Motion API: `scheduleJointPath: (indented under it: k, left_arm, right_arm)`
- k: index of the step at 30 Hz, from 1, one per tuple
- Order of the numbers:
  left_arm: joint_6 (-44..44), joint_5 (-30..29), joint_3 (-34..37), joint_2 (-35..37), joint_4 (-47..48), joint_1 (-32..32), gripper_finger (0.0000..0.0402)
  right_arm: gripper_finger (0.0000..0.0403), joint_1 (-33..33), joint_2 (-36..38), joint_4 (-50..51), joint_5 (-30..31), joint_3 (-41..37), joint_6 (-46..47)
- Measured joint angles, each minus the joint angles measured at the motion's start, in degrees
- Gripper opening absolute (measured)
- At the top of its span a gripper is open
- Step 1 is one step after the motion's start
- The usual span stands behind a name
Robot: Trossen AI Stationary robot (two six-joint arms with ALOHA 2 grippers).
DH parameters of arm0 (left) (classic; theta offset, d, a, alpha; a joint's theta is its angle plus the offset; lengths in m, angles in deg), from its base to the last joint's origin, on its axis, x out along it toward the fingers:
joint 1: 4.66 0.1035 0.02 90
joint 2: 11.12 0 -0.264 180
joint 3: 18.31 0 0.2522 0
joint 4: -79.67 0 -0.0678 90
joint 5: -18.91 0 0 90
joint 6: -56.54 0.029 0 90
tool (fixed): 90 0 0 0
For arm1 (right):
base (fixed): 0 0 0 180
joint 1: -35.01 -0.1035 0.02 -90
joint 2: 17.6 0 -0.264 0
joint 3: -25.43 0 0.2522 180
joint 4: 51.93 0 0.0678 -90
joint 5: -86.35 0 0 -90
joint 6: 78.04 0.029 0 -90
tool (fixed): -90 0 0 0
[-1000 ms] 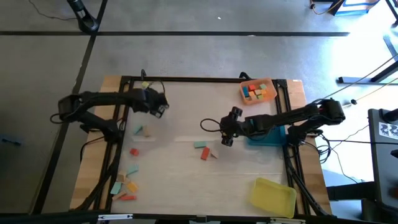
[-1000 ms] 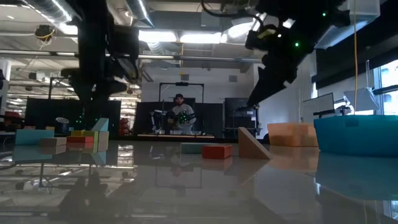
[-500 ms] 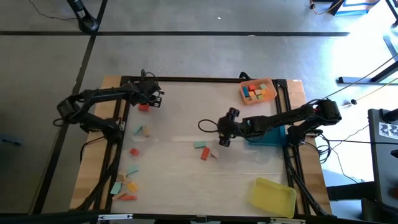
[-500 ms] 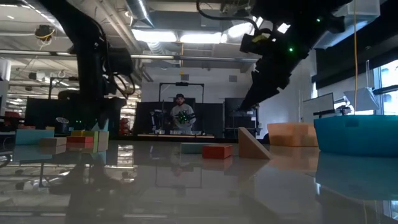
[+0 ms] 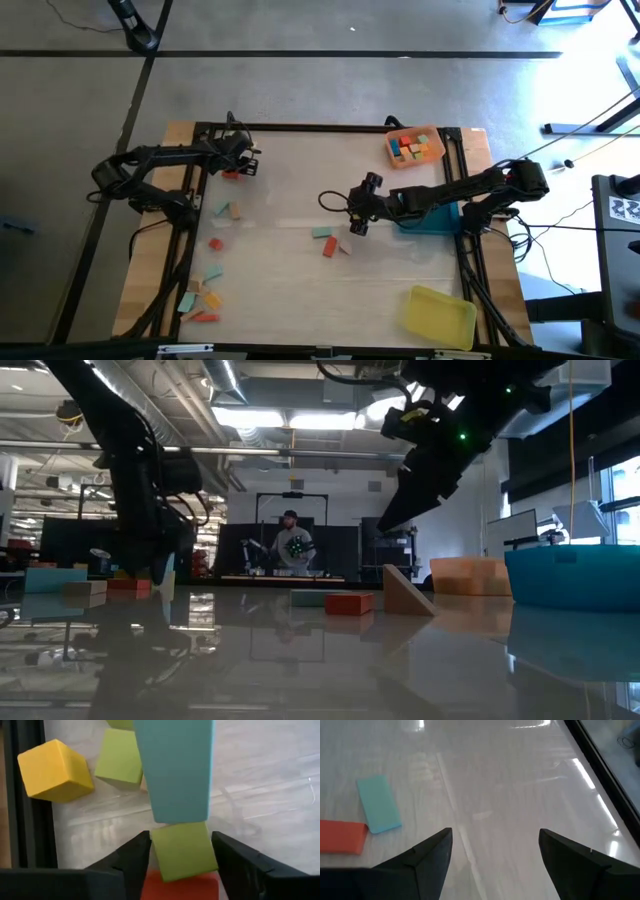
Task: Sort blocks by size
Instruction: Put the green cube block into the orange bin
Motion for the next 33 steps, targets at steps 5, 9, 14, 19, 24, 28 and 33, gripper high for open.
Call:
scheduleJointPath:
  k: [5,9,14,19,24,28,33]
  left_arm:
    - [2.89,-0.05,0.13,0.0,-2.85,0.2,0.0132]
    - [5.98,0.0,0.1,0.09,-4.56,-0.33,0.0118]
    - [7.86,1.75,0.04,2.94,-4.28,-3.99,0.0119]
    - [7.54,10.47,-0.46,10.78,-7.42,-9.47,0.0121]
    - [6.78,16.46,-0.46,18.75,-13.15,-17.22,0.0119]
    - [6.15,17.33,-0.46,21.88,-20.15,-24.07,0.0126]
    - [6.9,17.42,-0.46,21.14,-30.23,-30.9,0.0124]
  right_arm:
    - [0.0294,0.0,0.0,-0.04,-0.19,0.0,-1.45]
    - [0.0294,0.0,0.0,-0.15,-0.58,0.0,-1.51]
    - [0.0294,-0.03,-0.02,-0.85,-0.49,0.0,-3.9]
    - [0.0294,0.0,-0.02,-2.14,2.7,0.0,-10.33]
    - [0.0294,0.0,-0.02,-7.38,3.89,0.0,-14.02]
    - [0.0294,0.0,-0.02,-15.5,3.34,0.0,-18.86]
    - [0.0294,0.0,-0.02,-26.34,-0.34,0.0,-25.14]
